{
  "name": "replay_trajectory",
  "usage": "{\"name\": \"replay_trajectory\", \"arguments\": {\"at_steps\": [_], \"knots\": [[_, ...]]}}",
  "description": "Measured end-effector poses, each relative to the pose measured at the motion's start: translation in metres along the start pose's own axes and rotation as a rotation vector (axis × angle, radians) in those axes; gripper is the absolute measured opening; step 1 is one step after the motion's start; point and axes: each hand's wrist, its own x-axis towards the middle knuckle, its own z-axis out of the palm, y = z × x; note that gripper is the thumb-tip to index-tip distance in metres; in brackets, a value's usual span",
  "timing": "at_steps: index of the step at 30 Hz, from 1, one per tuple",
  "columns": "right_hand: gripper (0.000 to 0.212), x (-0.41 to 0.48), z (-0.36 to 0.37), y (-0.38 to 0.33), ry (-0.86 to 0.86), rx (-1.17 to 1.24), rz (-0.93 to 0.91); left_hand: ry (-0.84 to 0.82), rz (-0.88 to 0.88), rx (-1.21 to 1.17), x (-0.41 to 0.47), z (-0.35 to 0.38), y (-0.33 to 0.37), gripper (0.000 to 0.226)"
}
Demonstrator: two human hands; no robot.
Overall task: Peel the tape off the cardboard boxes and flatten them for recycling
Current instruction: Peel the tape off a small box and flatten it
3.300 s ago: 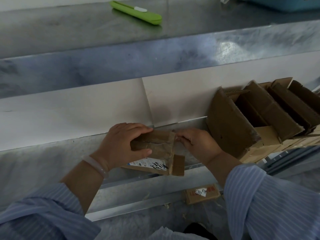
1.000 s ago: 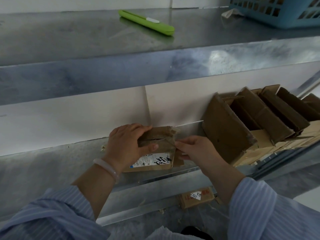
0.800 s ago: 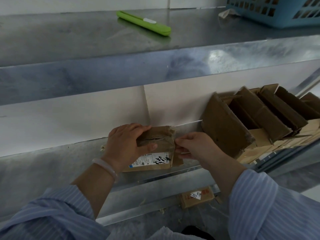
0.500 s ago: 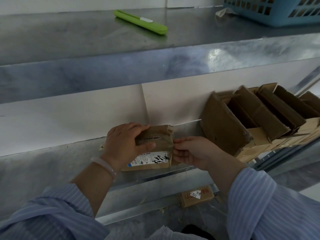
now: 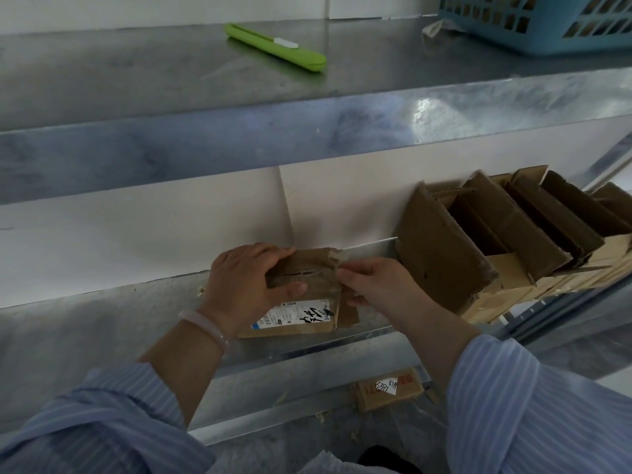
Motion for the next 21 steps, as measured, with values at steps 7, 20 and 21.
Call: {"name": "replay_trajectory", "arguments": {"at_steps": [7,20,21], "knots": [[0.016,0.01,0.006,0.005,0.154,-0.318,-0.166,-0.005,0.002,0.006,0.0,0.0,-0.001,0.081],[0.018,0.0,0.006,-0.001,0.142,-0.71,-0.492,0.003,-0.009,-0.014,0.001,0.001,-0.002,0.076],[0.017,-0.002,0.005,-0.002,0.122,-0.729,-0.501,0.006,-0.01,-0.011,0.001,0.002,-0.003,0.076]]}}
